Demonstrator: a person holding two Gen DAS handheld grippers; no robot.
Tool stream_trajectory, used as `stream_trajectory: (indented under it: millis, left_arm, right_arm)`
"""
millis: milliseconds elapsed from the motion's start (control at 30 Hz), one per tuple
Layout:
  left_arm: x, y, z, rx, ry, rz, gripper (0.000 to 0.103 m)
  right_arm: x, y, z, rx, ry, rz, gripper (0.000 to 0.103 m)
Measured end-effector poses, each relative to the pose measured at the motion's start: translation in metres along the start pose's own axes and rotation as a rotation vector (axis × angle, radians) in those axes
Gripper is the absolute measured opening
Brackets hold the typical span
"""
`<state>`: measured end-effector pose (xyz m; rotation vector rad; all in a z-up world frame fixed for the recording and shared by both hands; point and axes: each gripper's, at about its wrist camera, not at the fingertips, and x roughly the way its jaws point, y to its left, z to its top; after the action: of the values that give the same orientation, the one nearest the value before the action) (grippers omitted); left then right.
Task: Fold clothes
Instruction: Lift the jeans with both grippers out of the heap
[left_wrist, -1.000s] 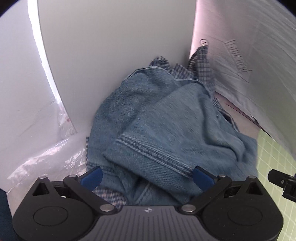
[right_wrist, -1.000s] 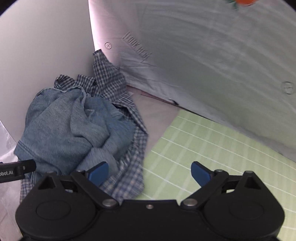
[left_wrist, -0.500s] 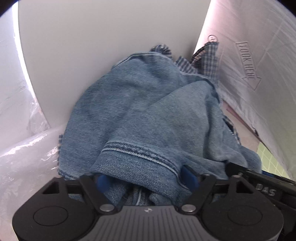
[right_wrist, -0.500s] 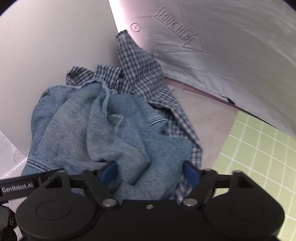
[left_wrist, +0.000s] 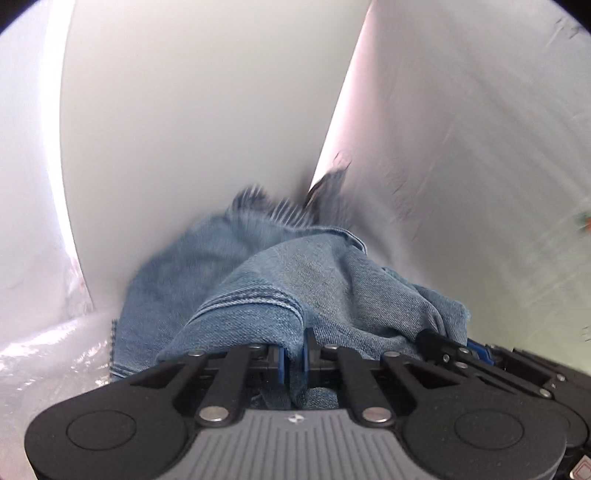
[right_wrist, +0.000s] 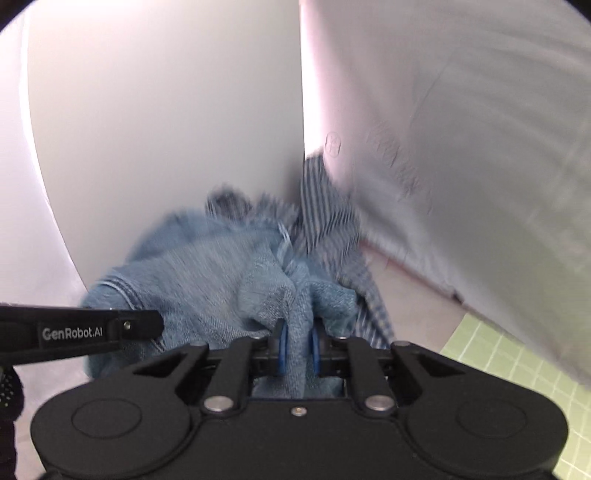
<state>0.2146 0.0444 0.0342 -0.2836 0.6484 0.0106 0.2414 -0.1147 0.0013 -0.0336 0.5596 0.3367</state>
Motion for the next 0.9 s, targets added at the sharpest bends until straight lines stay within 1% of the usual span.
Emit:
stream_trajectory:
  millis: [33,133,467,533,567,600,667,700,733,767,800,833,867,900]
  left_arm:
    - [-0.013,-0.006,-0.001,0.006,-0.013,-0.02,0.009]
    - [-0.047,-0.035,-0.018,0.042,-0.007,-0.097,0.009]
    - [-0.159,-0.13,-0.074,0.166,0.011,-0.351,0.008]
    - [-0.181,-0.15,-0.085,0.19,0.015,-0.402,0.013]
    - [-0.193,-0.159,-0.09,0.203,0.017,-0.428,0.019]
    - [-0.198,-0.168,-0.098,0.216,0.035,-0.445,0.028]
    - [-0.189,-0.18,-0.124,0.243,0.134,-0.449,0.036]
    - [-0.185,-0.184,-0.136,0.258,0.172,-0.438,0.041]
    - [-0.183,-0.183,-0.148,0.275,0.189,-0.398,0.045]
    - [-0.177,-0.182,-0.157,0.295,0.201,-0.35,0.054]
    - [-0.172,-0.18,-0.165,0.315,0.212,-0.301,0.062]
    - [-0.167,-0.175,-0.17,0.33,0.219,-0.252,0.065]
    - [-0.16,-0.166,-0.172,0.334,0.226,-0.207,0.067]
    - [-0.153,-0.155,-0.172,0.328,0.239,-0.165,0.07]
  right_arm:
    - [-0.016,-0.003,0.001,0.018,-0.027,-0.003,0.013]
    - [-0.067,-0.011,0.001,0.079,-0.105,-0.025,0.012]
    - [-0.244,-0.076,-0.055,0.201,-0.233,-0.221,0.012]
    - [-0.279,-0.089,-0.066,0.225,-0.258,-0.26,0.012]
    - [-0.296,-0.096,-0.072,0.238,-0.271,-0.28,0.012]
    - [-0.314,-0.102,-0.078,0.25,-0.283,-0.3,0.012]
    - [-0.315,-0.126,-0.112,0.278,-0.163,-0.375,0.014]
    - [-0.314,-0.139,-0.13,0.292,-0.097,-0.413,0.015]
    - [-0.313,-0.151,-0.148,0.306,-0.03,-0.45,0.018]
    - [-0.312,-0.164,-0.166,0.32,0.037,-0.488,0.021]
    - [-0.311,-0.176,-0.184,0.333,0.104,-0.525,0.021]
    - [-0.311,-0.184,-0.201,0.339,0.156,-0.55,0.021]
    - [-0.315,-0.19,-0.212,0.369,0.172,-0.554,0.026]
    - [-0.319,-0.195,-0.222,0.403,0.183,-0.555,0.028]
